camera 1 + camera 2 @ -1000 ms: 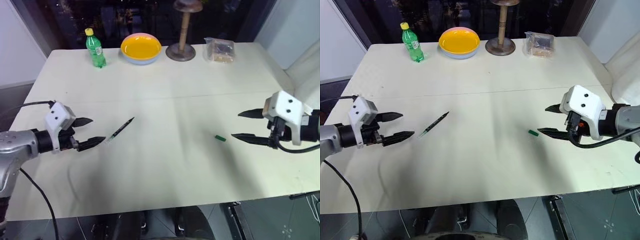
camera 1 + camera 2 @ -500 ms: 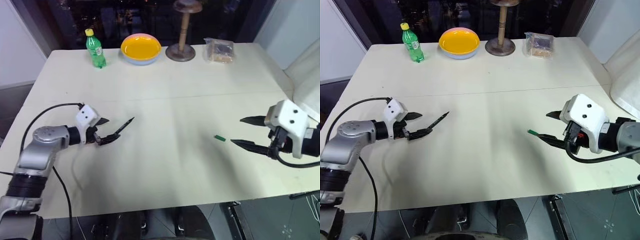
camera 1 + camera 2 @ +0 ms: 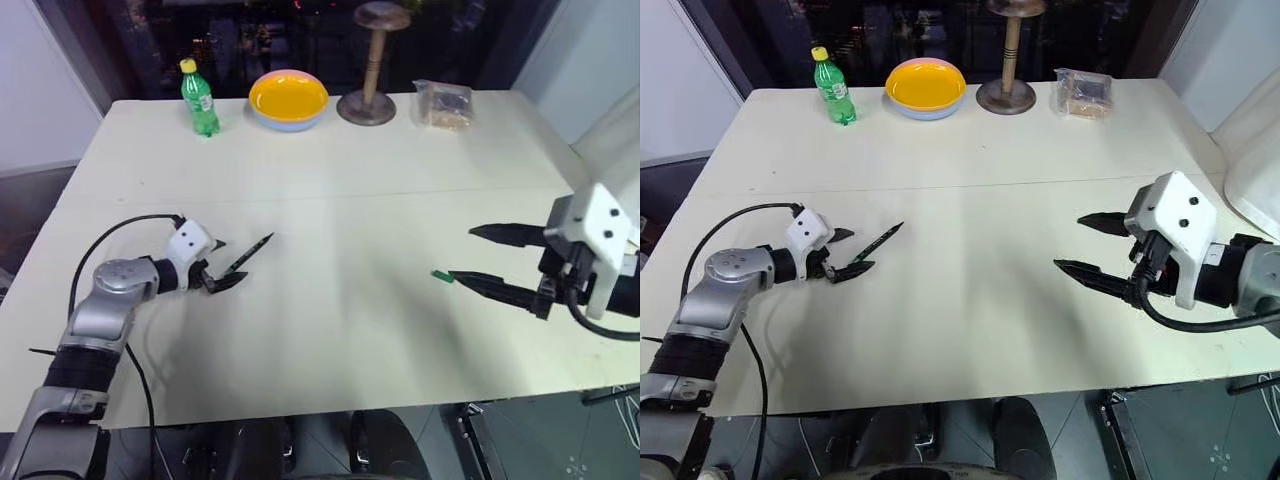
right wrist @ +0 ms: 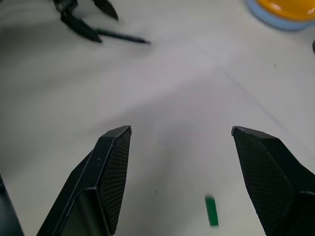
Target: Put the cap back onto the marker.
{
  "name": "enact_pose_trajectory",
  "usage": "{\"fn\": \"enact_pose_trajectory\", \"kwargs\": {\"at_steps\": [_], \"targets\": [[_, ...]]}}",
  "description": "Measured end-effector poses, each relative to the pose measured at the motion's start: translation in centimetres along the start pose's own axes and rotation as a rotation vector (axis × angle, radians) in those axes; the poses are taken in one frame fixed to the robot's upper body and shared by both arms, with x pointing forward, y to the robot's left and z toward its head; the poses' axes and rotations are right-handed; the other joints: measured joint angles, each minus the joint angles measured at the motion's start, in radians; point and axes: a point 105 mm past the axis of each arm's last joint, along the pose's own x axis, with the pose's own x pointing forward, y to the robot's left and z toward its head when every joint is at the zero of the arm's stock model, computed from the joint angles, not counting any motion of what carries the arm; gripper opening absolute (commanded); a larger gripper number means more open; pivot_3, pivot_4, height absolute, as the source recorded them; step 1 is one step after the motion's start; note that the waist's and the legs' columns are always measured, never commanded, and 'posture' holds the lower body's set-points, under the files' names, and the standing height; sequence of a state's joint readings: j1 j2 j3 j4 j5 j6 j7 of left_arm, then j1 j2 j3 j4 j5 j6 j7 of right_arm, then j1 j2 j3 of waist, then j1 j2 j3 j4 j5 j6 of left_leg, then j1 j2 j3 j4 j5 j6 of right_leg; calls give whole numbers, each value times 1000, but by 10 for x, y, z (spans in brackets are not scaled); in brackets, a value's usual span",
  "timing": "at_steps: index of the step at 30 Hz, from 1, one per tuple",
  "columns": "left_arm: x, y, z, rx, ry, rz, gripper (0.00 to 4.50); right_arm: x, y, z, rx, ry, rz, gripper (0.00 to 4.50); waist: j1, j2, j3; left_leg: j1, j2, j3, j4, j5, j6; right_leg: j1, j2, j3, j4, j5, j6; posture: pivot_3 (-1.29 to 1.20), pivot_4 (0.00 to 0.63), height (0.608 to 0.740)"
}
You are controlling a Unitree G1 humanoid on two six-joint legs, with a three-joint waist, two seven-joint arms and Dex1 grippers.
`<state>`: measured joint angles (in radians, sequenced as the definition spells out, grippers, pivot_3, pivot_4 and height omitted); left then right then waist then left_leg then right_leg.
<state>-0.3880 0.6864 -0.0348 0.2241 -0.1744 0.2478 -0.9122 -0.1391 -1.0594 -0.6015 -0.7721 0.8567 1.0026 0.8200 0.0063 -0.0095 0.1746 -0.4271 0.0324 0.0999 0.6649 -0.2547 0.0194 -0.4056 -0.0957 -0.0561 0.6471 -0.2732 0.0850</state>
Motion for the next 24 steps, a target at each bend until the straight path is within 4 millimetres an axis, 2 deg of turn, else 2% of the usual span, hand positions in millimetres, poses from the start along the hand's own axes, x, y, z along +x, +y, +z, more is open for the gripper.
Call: {"fn": "enact_pose_trajectory", "kwargs": {"at_steps": [6, 15, 18, 20, 24], "targets": [[3, 0, 1, -6, -6, 1, 4422, 3, 4, 11, 29, -66, 25, 3358, 6, 0, 0, 0, 0, 0, 0, 0, 0, 0, -1, 0, 0, -1, -2, 0, 150, 740], [11, 2, 2, -23, -25, 2, 4422, 4, 5, 12, 49, -66, 20, 3358, 8, 0, -1, 0, 0, -1, 0, 0, 1, 1, -2, 0, 0, -1, -3, 0, 150, 740], [15, 0, 3, -17, -36, 2, 3577, 4, 5, 11, 55, -60, 14, 3358, 8, 0, -1, 0, 0, -1, 0, 0, 1, 1, -2, 0, 0, -1, -3, 0, 150, 740], [19, -4, 4, -15, -41, -12, 2687, 4, 5, 9, 58, -54, 11, 3358, 8, 0, -1, 0, 0, -1, 0, 0, 1, 1, -2, 0, 0, -1, -3, 0, 150, 740], [21, -13, 4, -7, -47, -35, 465, 3, 5, 8, 65, -49, 6, 3358, 6, 0, -1, 1, 0, -1, 0, 0, 0, 1, -2, 0, 0, -2, -3, 0, 150, 740]]}}
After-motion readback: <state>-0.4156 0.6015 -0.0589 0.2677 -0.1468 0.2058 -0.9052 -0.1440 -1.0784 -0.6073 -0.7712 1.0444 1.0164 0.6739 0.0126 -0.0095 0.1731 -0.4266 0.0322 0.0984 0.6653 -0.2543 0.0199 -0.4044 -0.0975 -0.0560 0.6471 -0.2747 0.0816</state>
